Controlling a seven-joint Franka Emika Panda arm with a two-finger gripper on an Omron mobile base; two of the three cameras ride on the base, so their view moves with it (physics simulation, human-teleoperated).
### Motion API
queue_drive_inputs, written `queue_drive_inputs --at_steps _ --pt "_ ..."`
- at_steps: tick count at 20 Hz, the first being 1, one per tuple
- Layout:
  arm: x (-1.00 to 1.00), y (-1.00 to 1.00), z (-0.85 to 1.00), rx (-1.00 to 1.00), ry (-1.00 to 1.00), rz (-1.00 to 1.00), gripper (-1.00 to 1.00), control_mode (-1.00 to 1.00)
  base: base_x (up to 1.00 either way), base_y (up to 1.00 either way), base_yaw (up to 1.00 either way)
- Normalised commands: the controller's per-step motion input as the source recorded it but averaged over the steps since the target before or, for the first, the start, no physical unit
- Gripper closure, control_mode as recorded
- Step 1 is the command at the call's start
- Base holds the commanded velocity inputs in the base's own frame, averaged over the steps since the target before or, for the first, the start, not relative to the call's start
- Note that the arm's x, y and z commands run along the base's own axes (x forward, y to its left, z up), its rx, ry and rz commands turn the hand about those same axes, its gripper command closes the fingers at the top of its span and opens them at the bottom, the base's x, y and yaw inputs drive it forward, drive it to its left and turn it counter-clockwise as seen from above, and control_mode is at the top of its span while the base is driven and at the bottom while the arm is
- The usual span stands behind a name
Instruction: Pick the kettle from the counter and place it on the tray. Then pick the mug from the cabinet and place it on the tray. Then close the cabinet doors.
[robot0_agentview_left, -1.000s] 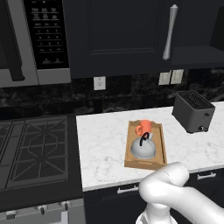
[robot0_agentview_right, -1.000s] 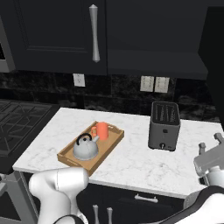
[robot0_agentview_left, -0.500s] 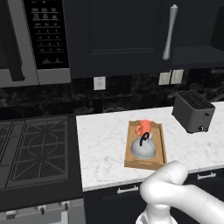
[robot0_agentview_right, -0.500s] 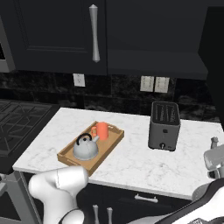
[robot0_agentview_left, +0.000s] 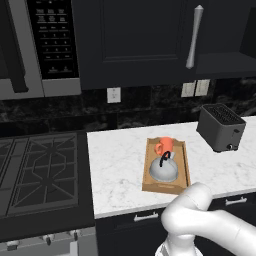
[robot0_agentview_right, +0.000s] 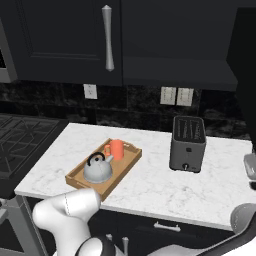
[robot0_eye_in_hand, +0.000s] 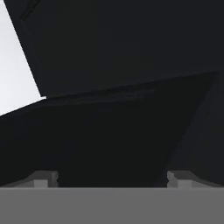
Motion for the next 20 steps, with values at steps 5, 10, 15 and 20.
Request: queue_drive_inputs --at_steps 5,10,15,20 --pt "0.01 0.46 0.56 -0.26 -0.07 0.00 -1.00 -1.00 0.00 0.00 0.00" --pt "0.13 0.59 0.60 -0.27 -0.01 -0.07 -1.00 -1.00 0.00 0.00 0.00" --pt "0.29 0.60 0.59 -0.22 0.05 -0.12 -1.00 -1.00 0.00 0.00 0.00" --pt "0.37 0.68 0.42 -0.17 0.17 -0.15 -1.00 -1.00 0.00 0.00 0.00"
